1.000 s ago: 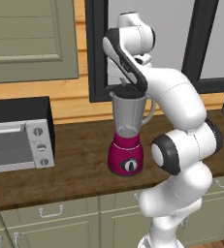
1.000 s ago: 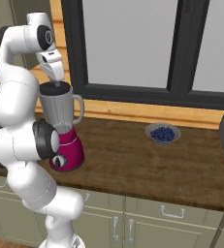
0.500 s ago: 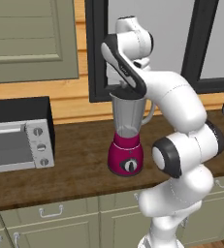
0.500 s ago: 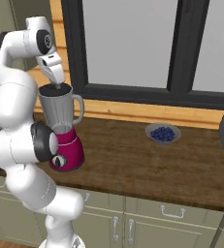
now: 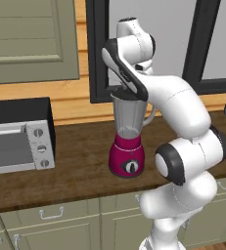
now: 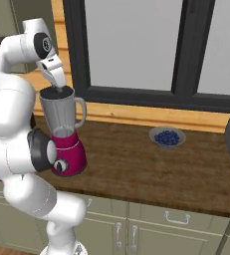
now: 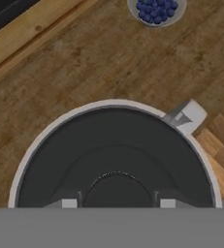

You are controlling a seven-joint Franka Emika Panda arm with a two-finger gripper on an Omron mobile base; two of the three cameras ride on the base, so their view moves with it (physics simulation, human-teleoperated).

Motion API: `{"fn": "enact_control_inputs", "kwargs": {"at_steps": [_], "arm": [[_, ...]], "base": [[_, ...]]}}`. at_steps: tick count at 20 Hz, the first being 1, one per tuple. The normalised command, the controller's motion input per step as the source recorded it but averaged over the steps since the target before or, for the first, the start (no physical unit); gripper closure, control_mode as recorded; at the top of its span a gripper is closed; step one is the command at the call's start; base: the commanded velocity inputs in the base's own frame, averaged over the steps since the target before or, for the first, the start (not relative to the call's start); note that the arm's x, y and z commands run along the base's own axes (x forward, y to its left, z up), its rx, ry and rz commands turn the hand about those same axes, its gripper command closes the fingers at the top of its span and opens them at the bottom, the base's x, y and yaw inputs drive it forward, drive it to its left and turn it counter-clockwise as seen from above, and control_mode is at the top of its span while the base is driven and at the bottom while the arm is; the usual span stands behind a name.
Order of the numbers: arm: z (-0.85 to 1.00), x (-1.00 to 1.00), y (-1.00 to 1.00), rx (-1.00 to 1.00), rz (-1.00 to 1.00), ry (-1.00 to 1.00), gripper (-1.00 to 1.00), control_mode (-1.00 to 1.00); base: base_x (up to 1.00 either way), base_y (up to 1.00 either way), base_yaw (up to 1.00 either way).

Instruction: Close the lid blender by securely placing the lid on top.

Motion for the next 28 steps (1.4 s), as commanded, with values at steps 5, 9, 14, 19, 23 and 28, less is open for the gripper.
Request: {"fn": "enact_control_inputs", "kwargs": {"at_steps": [5,9,14,19,23,28], "arm": [[0.11,-0.18,0.00,-0.02,0.00,-0.08,-1.00,-1.00],[0.14,-0.78,0.01,-0.09,0.00,-0.19,-1.00,-1.00],[-0.17,-1.00,0.42,-0.15,0.00,-0.06,-1.00,-1.00],[-0.53,-1.00,0.54,-0.15,0.00,0.00,-1.00,-1.00],[-0.90,-1.00,0.51,-0.20,0.00,0.03,-1.00,-1.00],[-0.57,-0.45,0.17,-0.04,0.00,0.04,-1.00,-1.00]], "base": [[0.00,0.00,0.00],[0.00,0.00,0.00],[0.00,0.00,0.00],[0.00,0.00,0.00],[0.00,0.00,0.00],[0.00,0.00,0.00]]}}
